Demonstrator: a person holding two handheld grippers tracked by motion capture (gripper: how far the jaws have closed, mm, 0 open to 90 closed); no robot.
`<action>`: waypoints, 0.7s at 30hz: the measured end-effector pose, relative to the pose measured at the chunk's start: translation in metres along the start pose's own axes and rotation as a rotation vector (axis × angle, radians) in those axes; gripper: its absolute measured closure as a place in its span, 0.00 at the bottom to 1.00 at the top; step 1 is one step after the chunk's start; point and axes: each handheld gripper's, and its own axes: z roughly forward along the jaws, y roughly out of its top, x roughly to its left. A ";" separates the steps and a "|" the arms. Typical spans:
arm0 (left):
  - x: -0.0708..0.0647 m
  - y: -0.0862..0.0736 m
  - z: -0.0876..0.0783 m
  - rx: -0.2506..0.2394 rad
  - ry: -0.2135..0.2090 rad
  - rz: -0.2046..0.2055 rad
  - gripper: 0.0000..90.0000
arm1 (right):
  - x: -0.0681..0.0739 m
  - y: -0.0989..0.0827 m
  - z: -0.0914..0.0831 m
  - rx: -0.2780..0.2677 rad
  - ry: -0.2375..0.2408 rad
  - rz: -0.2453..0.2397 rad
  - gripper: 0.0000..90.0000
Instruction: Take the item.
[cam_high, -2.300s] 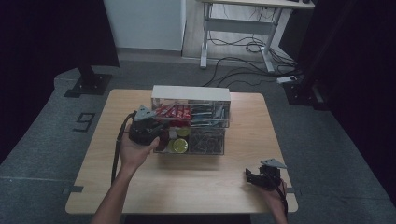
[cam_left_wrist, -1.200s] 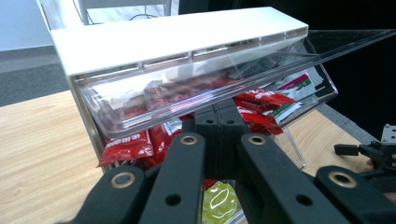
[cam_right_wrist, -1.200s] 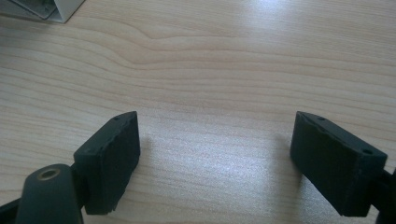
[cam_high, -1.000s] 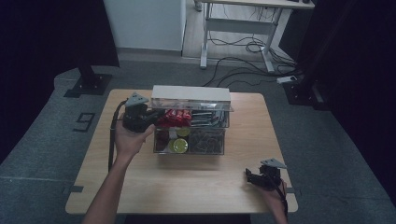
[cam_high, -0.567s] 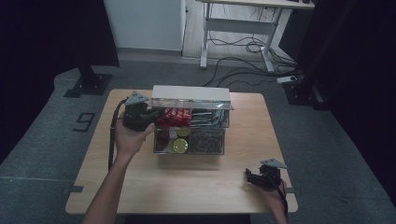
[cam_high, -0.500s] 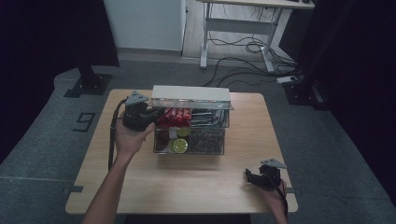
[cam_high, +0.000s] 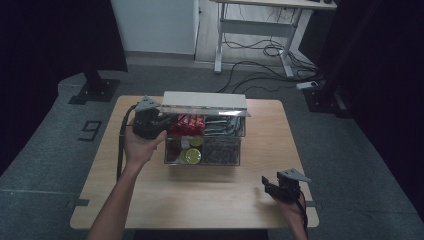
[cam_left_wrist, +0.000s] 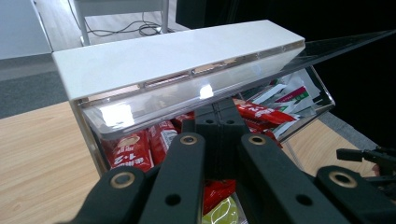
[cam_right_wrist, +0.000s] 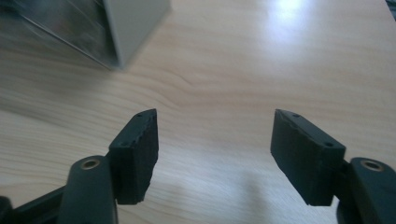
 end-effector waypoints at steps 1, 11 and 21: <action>0.000 0.000 0.000 0.001 -0.003 -0.001 1.00 | 0.002 0.003 -0.003 -0.011 0.007 -0.004 0.39; 0.003 0.000 0.001 0.005 -0.001 -0.005 1.00 | 0.024 0.054 -0.026 -0.140 0.085 -0.033 0.45; 0.003 0.000 0.002 0.005 0.004 -0.010 1.00 | 0.039 0.082 -0.037 -0.196 0.125 -0.052 0.48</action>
